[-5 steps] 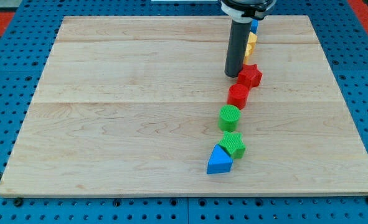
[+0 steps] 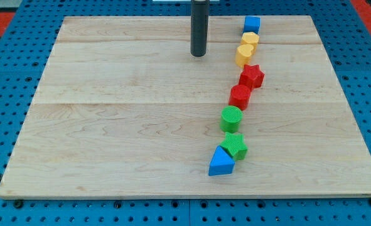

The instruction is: Slightly push the yellow blocks to the right

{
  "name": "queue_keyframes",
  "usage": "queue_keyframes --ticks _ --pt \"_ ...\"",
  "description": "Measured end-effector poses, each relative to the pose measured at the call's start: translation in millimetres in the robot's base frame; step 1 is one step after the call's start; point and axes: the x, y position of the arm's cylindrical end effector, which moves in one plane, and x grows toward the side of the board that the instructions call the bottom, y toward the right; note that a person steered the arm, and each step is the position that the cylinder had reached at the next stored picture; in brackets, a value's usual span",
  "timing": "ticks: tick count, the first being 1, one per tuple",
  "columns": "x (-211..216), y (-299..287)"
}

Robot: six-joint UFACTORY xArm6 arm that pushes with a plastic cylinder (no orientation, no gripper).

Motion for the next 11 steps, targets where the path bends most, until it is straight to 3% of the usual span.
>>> queue_keyframes --ticks 3,7,8,11 --pt "-4.8 -16.7" --pt "9.0 81.6" --pt "-1.9 67.7" --pt "-27.1 103.7"
